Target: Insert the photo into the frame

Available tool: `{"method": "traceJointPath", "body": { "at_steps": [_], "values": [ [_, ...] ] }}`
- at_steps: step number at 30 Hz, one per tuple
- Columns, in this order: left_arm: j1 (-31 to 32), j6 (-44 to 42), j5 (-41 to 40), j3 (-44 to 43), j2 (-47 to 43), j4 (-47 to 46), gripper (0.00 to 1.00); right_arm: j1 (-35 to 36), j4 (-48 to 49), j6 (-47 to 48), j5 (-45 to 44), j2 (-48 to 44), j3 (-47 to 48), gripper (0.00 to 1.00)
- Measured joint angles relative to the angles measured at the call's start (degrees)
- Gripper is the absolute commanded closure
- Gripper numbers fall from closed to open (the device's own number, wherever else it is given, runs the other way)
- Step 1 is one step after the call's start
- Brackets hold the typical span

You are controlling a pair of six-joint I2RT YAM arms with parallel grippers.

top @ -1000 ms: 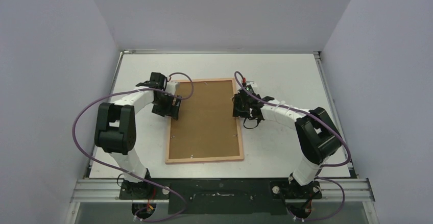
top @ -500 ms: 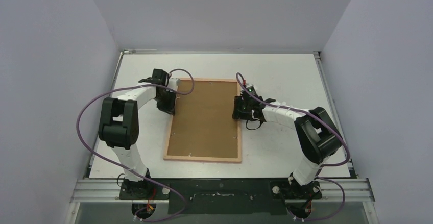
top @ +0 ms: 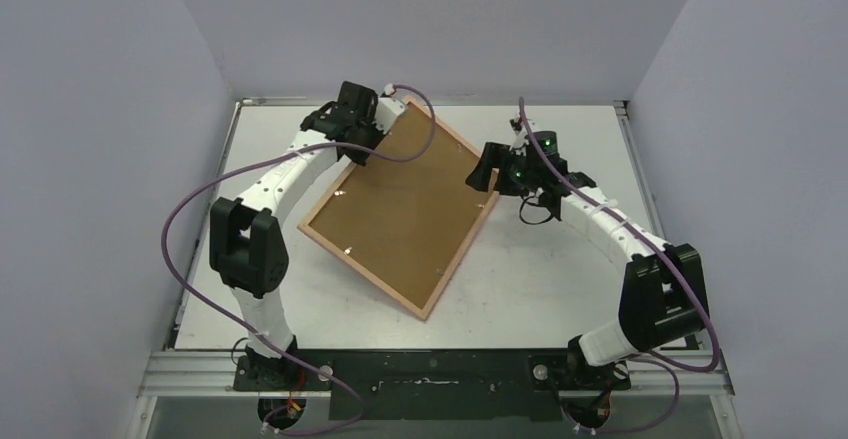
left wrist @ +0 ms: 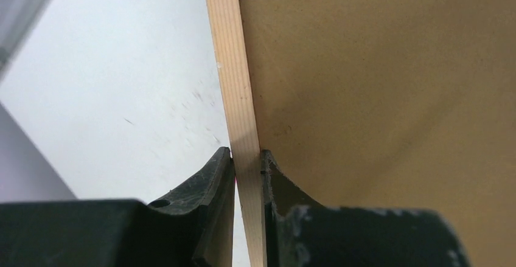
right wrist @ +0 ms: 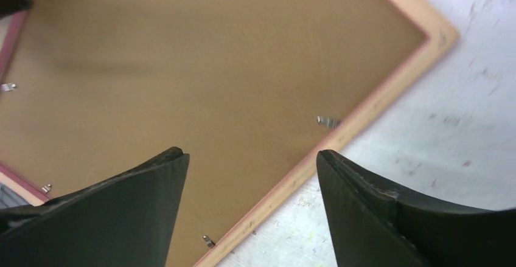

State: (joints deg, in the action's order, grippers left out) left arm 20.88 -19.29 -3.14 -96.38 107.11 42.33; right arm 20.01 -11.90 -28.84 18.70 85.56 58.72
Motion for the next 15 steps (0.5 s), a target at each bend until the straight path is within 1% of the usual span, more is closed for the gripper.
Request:
{"method": "traceJointPath", "body": {
  "at_steps": [2, 4, 8, 10, 12, 14, 15],
  "values": [
    [3.32, -4.07, -2.97, -0.79, -1.07, -1.09, 1.0, -2.64, 0.72, 2.38, 4.26, -0.72, 1.4, 0.1],
    [6.45, -8.04, -5.53, -0.79, -2.43, -1.73, 1.0, -4.7, 2.4, 4.83, 9.2, -0.76, 2.32, 0.05],
    [11.1, -14.73, -8.2, -0.79, -4.5, -2.29, 1.0, -10.32, 8.61, 9.79, 19.39, 1.14, 2.4, 0.02],
    [12.2, -17.09, -8.96, -0.61, -5.25, -2.54, 1.0, -12.46, 12.92, 10.67, 23.82, 4.57, 3.19, 0.01],
    [12.9, -19.52, -9.9, 0.11, -6.29, -2.97, 1.0, -14.71, 18.32, 10.32, 29.0, 11.04, 5.66, 0.0],
    [13.18, -21.57, -10.67, 1.16, -7.54, -3.34, 1.0, -16.04, 22.58, 9.79, 33.42, 18.53, 9.11, 0.05],
    [13.25, -22.36, -11.04, 1.77, -8.15, -3.67, 1.0, -16.68, 24.09, 9.55, 35.36, 21.92, 10.67, 0.07]
  ]
}}
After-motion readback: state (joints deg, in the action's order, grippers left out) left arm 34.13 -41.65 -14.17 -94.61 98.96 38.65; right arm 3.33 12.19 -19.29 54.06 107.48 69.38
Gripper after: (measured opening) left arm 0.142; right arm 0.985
